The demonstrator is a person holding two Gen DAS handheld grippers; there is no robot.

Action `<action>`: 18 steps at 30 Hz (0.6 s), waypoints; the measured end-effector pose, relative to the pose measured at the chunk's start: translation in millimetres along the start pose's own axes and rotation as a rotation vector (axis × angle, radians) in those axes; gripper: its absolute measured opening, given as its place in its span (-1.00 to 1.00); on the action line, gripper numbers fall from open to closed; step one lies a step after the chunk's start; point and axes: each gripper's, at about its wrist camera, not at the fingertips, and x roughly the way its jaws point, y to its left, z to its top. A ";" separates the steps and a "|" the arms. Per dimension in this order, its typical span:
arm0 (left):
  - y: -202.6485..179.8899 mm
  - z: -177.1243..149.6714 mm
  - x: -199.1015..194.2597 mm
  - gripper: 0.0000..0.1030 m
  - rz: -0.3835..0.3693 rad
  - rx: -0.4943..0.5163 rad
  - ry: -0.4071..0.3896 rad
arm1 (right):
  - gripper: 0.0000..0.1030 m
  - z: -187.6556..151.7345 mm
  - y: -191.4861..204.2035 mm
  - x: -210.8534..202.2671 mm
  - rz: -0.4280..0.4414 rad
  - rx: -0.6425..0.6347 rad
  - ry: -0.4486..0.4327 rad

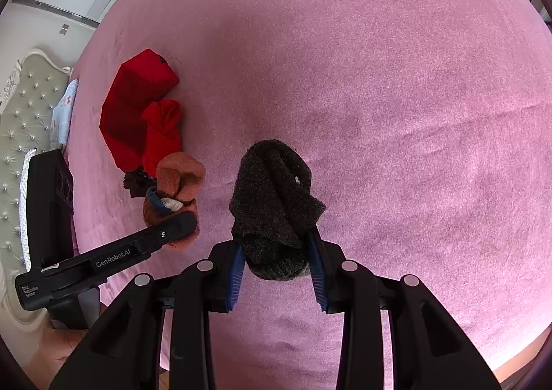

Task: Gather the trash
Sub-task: 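Carry the orange sock and grey hat over the yellow bucket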

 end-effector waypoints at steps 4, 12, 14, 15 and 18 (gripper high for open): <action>-2.4 -5.7 -11.2 -0.49 -0.015 0.022 0.011 | -0.36 -26.0 0.6 -14.2 -0.003 0.026 -0.022; -8.8 -29.7 -24.5 -0.49 -0.057 0.084 0.041 | -0.36 -82.8 2.1 -31.9 -0.030 0.091 -0.076; -9.5 -39.4 -26.4 -0.49 -0.061 0.107 0.050 | -0.36 -98.2 2.3 -34.6 -0.035 0.112 -0.089; -10.5 -43.1 -26.5 -0.49 -0.063 0.120 0.054 | -0.36 -106.2 2.1 -36.5 -0.036 0.126 -0.098; -15.3 -54.6 -26.4 -0.49 -0.067 0.158 0.069 | -0.36 -130.3 1.1 -44.1 -0.043 0.168 -0.127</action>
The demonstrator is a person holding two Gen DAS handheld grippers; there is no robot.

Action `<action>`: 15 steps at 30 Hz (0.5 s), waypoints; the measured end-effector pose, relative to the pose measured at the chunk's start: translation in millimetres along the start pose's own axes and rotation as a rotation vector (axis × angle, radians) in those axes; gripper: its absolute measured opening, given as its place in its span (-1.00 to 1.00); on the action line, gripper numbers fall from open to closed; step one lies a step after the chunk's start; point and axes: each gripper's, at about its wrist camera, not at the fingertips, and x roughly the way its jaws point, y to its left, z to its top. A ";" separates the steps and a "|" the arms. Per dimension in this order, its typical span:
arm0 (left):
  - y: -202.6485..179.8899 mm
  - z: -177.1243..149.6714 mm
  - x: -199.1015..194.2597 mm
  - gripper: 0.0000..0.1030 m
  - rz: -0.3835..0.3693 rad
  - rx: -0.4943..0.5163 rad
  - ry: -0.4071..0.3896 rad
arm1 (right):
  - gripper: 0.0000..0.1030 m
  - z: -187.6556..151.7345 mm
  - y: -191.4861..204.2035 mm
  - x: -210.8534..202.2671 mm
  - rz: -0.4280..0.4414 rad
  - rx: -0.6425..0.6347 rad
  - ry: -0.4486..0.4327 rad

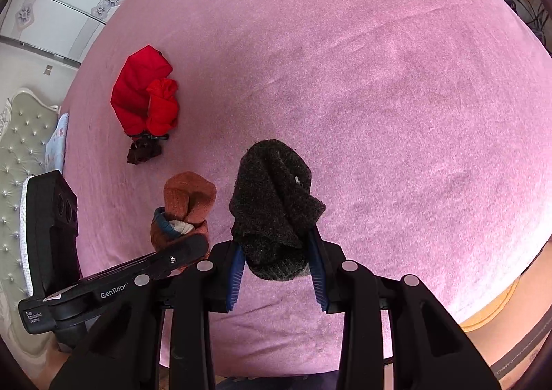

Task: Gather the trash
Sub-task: 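Carry the orange sock and grey hat over the yellow bucket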

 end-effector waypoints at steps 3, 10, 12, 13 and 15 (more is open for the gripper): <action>-1.8 -17.2 -6.5 -0.49 0.004 0.047 0.012 | -0.36 -19.6 -9.0 -13.0 -0.006 0.035 -0.027; -29.5 -42.7 -6.8 -0.49 0.006 0.136 0.044 | -0.36 -48.9 -50.5 -48.3 -0.016 0.112 -0.083; -45.0 -49.2 -1.5 -0.49 0.007 0.162 0.057 | -0.36 -54.0 -67.4 -58.6 -0.020 0.137 -0.098; -50.6 -54.4 -0.4 -0.49 0.007 0.175 0.063 | -0.36 -56.4 -76.9 -62.9 -0.020 0.150 -0.102; -66.2 -62.9 4.2 -0.49 0.008 0.198 0.075 | -0.36 -61.2 -96.9 -71.2 -0.017 0.176 -0.110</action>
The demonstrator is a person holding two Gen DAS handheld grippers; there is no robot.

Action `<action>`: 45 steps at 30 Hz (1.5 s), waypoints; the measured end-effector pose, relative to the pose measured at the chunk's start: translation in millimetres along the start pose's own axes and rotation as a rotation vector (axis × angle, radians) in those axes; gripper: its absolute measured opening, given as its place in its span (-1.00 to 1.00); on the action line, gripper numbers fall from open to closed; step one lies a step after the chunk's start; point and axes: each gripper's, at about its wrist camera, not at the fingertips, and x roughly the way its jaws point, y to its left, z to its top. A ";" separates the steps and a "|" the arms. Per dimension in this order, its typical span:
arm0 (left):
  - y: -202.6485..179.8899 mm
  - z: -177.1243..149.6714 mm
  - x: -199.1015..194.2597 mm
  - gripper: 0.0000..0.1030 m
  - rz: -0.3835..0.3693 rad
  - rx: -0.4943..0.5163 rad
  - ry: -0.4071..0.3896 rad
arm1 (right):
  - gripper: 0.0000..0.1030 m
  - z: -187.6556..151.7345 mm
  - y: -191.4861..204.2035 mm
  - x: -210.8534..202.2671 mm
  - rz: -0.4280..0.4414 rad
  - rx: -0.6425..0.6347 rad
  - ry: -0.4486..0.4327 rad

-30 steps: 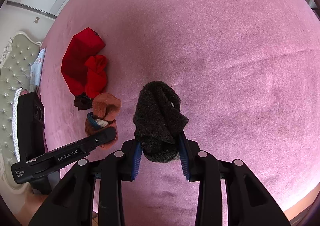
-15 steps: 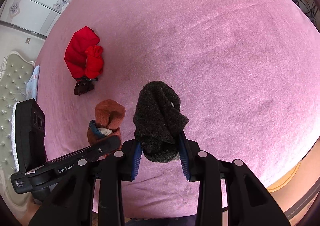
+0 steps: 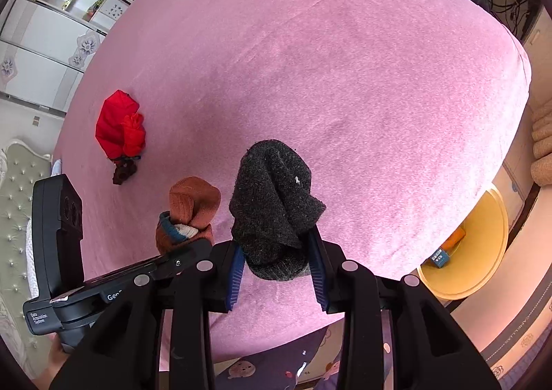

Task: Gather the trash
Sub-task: 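Carry the orange sock and grey hat over the yellow bucket, then open both tools to drop the sock and hat into the bucket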

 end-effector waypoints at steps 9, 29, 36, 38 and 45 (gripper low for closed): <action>-91.9 -21.4 50.5 -0.49 0.006 0.097 0.087 | -0.36 -10.2 -110.1 -36.8 -0.041 0.115 0.000; -240.5 -81.4 169.2 -0.45 0.048 0.360 0.310 | -0.28 -55.2 -300.8 -79.2 -0.082 0.411 -0.019; -239.6 -91.5 176.2 0.56 0.094 0.408 0.364 | -0.14 -64.6 -320.3 -82.4 -0.089 0.477 -0.018; -241.4 -94.8 178.9 0.56 0.093 0.405 0.373 | -0.14 -66.7 -322.9 -82.4 -0.090 0.486 -0.016; -239.0 -102.3 174.5 0.56 0.095 0.391 0.361 | -0.14 -65.4 -319.8 -80.9 -0.081 0.473 -0.017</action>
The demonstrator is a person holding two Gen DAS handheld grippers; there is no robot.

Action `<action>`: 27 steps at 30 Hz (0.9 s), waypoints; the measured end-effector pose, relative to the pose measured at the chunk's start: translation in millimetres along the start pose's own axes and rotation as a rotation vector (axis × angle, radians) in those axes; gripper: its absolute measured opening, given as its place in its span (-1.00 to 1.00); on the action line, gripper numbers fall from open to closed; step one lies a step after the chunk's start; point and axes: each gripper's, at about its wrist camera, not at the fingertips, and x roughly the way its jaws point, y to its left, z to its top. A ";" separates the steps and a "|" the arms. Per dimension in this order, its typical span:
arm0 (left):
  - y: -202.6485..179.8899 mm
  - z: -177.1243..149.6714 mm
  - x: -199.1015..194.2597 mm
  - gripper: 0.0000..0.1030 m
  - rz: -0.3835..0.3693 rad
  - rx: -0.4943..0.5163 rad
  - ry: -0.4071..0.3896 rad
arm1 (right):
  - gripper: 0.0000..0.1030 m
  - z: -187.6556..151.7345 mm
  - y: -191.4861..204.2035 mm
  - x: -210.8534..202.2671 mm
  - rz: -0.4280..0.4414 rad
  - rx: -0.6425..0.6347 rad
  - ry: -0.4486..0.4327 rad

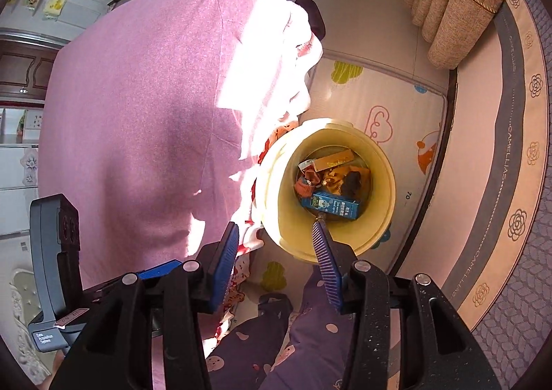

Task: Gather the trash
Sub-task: 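Open both tools to drop the sock and hat into the bucket, then move both tools back to the red bag on the bed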

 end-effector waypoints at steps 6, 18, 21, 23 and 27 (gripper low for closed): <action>8.5 -5.0 -18.2 0.56 -0.001 -0.012 -0.046 | -0.14 -1.0 20.7 -1.0 0.015 -0.038 -0.006; 66.8 -22.0 -71.6 0.56 -0.021 -0.103 -0.159 | -0.14 -22.3 112.1 5.9 0.052 -0.196 0.024; 90.5 -32.9 -88.5 0.56 -0.016 -0.132 -0.198 | -0.14 -30.6 146.3 14.4 0.064 -0.249 0.041; 109.2 -40.0 -97.3 0.56 -0.018 -0.158 -0.217 | -0.14 -37.4 171.2 21.4 0.071 -0.287 0.054; 154.1 -57.5 -114.1 0.56 -0.025 -0.244 -0.253 | -0.14 -52.6 222.0 34.9 0.085 -0.364 0.074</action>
